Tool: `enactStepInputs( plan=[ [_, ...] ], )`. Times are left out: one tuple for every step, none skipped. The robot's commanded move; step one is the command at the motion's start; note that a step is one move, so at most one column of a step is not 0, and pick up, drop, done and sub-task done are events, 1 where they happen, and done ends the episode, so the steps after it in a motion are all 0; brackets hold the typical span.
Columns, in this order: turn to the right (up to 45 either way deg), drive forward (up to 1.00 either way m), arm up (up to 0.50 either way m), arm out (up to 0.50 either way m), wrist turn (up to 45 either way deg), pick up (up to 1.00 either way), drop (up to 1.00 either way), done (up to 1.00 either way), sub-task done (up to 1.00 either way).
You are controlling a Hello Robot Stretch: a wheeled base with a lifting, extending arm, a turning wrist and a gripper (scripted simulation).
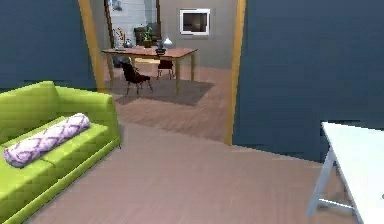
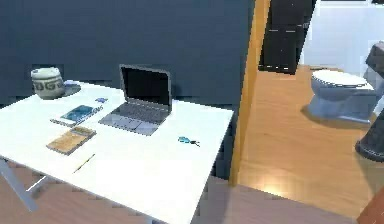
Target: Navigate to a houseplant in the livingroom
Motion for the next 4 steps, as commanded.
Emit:
enactStepInputs(
  plan=[
    [0.0,1.00,0.00,0.00,0.0,0.00,0.00,0.00,0.00],
    [0.0,1.00,0.00,0.00,0.0,0.00,0.00,0.00,0.00],
    [12.0,0.00,0.00,0.00,0.0,0.00,0.00,0.00,0.00],
    [0.0,0.10,0.00,0.00,0.0,0.00,0.00,0.00,0.00]
  ],
)
